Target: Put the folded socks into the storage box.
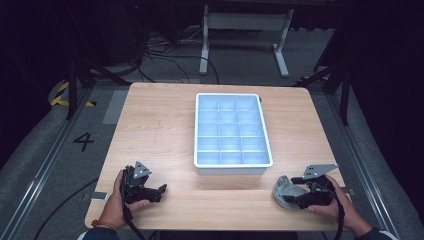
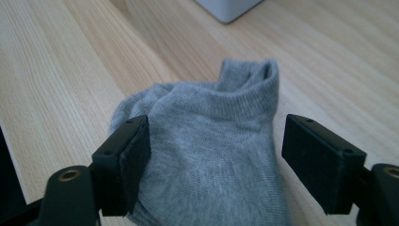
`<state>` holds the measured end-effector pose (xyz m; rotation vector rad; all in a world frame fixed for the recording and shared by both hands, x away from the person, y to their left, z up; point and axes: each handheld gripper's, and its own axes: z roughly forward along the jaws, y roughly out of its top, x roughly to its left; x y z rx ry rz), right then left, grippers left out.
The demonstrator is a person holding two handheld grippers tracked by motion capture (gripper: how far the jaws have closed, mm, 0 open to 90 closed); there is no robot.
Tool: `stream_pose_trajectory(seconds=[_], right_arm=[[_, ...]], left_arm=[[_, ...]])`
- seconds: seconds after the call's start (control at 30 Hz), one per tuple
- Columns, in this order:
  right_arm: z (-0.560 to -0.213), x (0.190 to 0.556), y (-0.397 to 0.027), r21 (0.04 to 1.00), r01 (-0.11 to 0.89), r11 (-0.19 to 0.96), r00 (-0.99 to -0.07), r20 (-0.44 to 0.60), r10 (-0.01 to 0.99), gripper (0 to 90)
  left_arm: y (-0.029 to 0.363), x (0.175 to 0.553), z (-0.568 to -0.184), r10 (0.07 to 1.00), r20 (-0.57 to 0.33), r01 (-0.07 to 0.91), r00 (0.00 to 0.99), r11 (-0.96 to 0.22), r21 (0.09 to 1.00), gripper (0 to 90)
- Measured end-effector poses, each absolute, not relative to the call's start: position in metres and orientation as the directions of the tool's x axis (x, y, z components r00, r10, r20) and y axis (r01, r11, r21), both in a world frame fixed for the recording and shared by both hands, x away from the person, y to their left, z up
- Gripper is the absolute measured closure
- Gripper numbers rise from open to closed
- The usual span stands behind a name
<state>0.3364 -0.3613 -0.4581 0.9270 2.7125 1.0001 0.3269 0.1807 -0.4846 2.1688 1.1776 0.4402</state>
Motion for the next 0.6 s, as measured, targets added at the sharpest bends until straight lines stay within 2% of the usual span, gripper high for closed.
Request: stream_pose_trajectory(seconds=[0.17,0.33,0.37,0.43,0.6], right_arm=[[-0.466,0.332,-0.352,0.593,0.495,0.635,-0.823,0.083,0.563,14.4],[-0.468,0.329,-0.350,0.607,0.476,0.637,-0.829,0.066,0.556,16.0],[-0.467,0.328,-0.351,0.609,0.471,0.638,-0.833,0.070,0.549,21.4],[-0.465,0.325,-0.350,0.620,0.442,0.648,-0.860,0.087,0.503,40.5],[-0.465,0.322,-0.352,0.635,0.430,0.642,-0.877,0.125,0.464,58.4]], left_arm=[[0.180,0.326,-0.485,0.839,-0.009,0.633,0.544,-0.403,0.661,0.5],[0.180,0.326,-0.485,0.839,-0.011,0.634,0.544,-0.402,0.661,0.5],[0.180,0.326,-0.485,0.839,-0.010,0.633,0.544,-0.402,0.661,0.5],[0.180,0.326,-0.485,0.839,-0.009,0.633,0.544,-0.403,0.661,0.5],[0.180,0.326,-0.485,0.839,-0.010,0.633,0.544,-0.402,0.661,0.5]])
